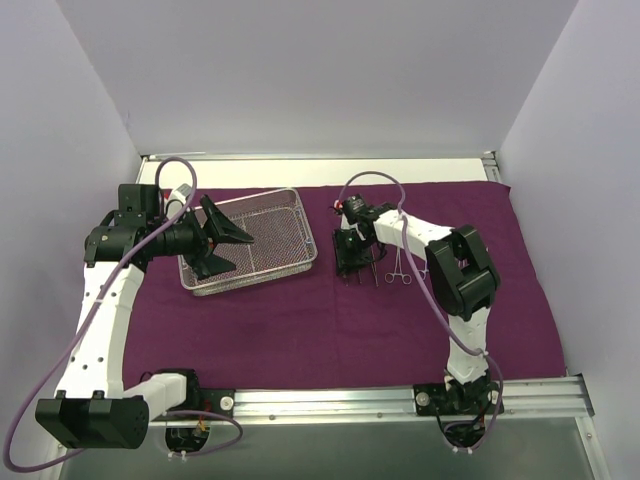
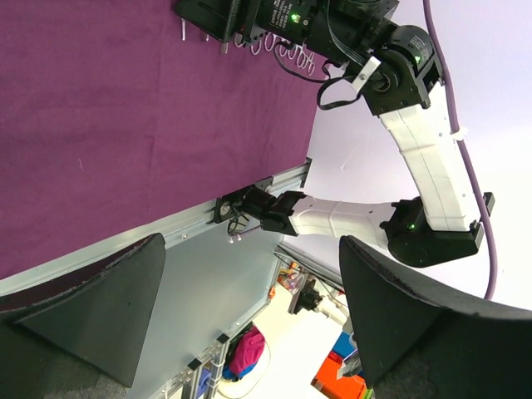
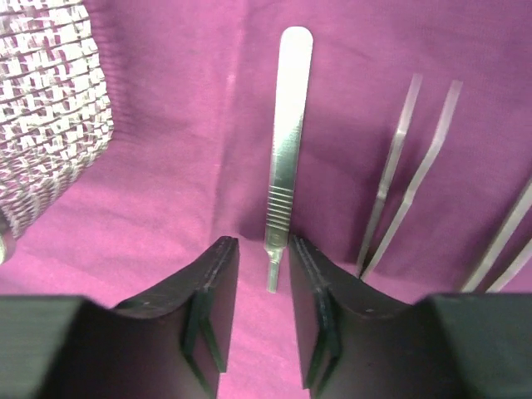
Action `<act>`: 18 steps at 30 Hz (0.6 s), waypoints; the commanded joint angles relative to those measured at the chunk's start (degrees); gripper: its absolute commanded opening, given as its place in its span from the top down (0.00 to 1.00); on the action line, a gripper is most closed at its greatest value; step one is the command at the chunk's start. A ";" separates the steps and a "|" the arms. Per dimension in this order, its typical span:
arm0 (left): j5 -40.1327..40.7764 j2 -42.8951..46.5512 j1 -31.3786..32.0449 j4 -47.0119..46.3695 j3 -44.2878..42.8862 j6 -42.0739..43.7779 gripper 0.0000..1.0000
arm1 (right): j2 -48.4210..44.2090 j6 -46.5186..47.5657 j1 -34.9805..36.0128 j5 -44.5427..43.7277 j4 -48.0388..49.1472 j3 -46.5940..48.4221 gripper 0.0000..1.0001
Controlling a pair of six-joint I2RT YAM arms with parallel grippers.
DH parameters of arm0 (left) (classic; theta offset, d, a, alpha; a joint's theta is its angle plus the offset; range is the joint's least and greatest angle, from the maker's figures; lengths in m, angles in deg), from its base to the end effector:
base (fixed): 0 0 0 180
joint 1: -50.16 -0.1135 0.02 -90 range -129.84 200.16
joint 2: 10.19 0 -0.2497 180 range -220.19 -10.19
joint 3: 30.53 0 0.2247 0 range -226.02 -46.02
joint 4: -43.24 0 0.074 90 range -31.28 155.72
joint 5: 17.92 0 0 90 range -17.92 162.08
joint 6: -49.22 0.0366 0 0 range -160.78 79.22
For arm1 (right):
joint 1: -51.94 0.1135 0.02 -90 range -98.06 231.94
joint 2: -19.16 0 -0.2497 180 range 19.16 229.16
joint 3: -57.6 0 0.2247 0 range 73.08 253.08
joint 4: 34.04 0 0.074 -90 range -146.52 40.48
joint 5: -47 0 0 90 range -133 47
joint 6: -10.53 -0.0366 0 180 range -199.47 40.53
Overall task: Open and lay out the surgical kit
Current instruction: Place the medical item in the surgical kit, then reset both arms
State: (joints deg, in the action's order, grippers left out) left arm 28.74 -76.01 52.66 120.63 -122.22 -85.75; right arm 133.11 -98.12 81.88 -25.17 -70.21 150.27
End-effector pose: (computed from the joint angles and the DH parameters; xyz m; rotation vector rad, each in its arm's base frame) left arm 0.1812 -0.0331 0.3606 -0.5905 2.4902 -1.2782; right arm 0.3318 0.2040 0.1684 -0.3834 2.6387 0.7008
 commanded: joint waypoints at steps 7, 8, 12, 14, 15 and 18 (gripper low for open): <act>0.26 0.34 -0.04 -3.55 1.85 2.17 0.06 | -9.44 1.42 -0.49 -8.24 -9.45 5.43 0.53; 1.05 0.17 0.05 -3.46 1.76 2.95 0.06 | -10.23 1.69 -0.49 -8.42 -10.33 5.69 0.52; 7.11 -0.01 0.66 -1.09 -0.26 6.11 0.06 | -17.16 1.25 -0.49 -10.09 -10.52 3.59 0.37; 10.35 1.30 1.88 -1.35 0.44 6.39 0.06 | -20.33 0.38 -0.49 -10.26 -8.50 1.14 0.23; 12.90 2.01 2.33 -2.66 1.31 5.52 0.06 | -24.35 -0.15 -0.49 -10.18 -7.19 -2.62 0.01; 15.02 5.43 4.70 -8.62 7.72 2.79 0.06 | -31.65 -3.40 -0.58 -8.60 -0.51 -11.40 0.00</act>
State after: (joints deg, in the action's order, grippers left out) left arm 38.49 -74.22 55.57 117.35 -118.14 -82.21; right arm 107.91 -98.52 81.85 -33.59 -73.82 145.83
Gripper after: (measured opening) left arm 0.938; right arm 0.994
